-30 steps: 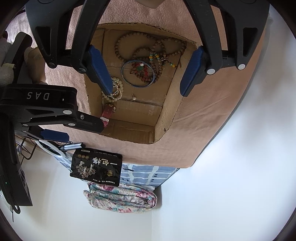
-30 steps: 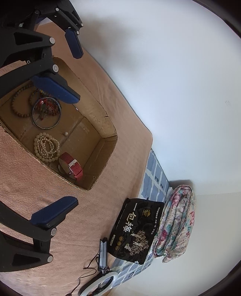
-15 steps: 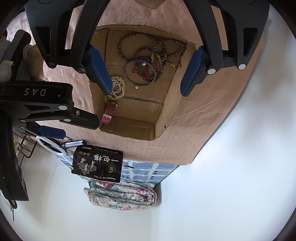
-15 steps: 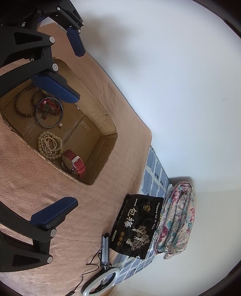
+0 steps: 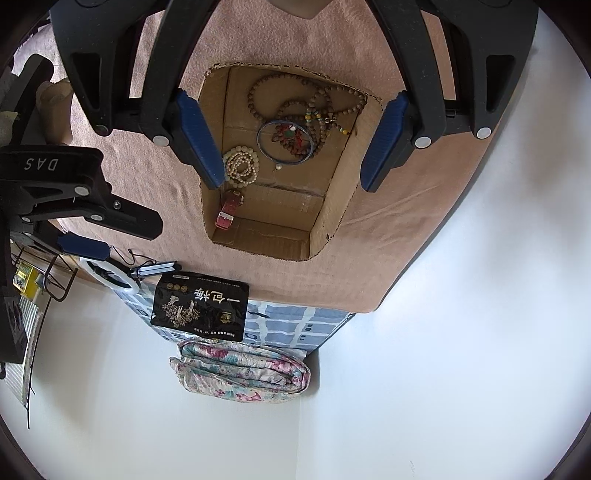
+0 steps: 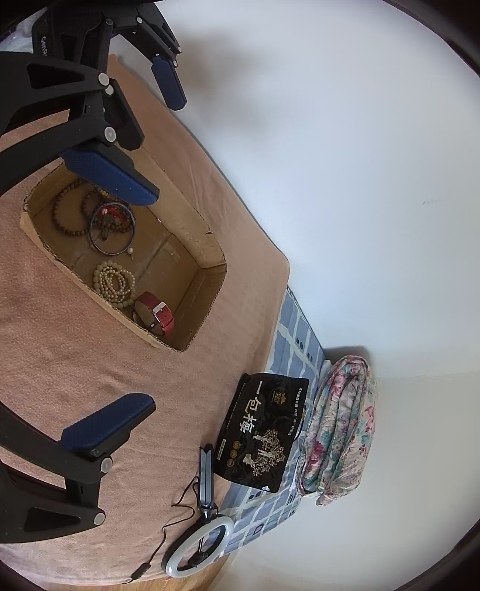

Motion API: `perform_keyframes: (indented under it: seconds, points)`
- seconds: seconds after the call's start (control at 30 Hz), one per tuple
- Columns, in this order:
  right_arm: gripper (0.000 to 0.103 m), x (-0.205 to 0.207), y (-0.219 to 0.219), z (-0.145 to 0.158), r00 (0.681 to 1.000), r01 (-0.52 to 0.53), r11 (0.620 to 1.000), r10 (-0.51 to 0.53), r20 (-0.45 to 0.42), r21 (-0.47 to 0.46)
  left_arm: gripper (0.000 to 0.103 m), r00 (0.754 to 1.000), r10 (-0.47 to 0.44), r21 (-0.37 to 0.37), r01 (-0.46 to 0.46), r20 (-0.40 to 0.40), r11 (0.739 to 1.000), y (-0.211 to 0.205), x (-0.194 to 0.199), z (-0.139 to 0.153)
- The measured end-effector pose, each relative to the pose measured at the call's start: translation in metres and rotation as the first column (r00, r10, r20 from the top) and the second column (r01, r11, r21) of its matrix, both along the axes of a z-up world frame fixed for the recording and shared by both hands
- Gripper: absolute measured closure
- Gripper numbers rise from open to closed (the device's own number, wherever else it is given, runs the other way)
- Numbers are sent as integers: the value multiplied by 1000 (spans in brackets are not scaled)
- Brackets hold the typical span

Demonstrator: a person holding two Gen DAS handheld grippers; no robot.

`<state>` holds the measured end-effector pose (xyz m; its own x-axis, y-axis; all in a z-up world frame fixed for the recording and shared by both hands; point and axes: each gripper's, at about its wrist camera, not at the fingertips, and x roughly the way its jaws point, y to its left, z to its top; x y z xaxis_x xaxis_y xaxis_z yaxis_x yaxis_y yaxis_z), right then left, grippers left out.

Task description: Organize jewelry

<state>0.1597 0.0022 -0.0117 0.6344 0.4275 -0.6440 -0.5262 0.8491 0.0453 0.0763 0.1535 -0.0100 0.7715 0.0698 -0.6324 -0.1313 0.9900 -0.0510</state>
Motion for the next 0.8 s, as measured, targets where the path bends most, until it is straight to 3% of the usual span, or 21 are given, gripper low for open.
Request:
perform_keyframes:
  seconds: [0.8]
  points:
    - [0,-62,-54,29,998,19,1000,-18,64,-19,24,998,-18,46,15,55,999,-19,-46,34]
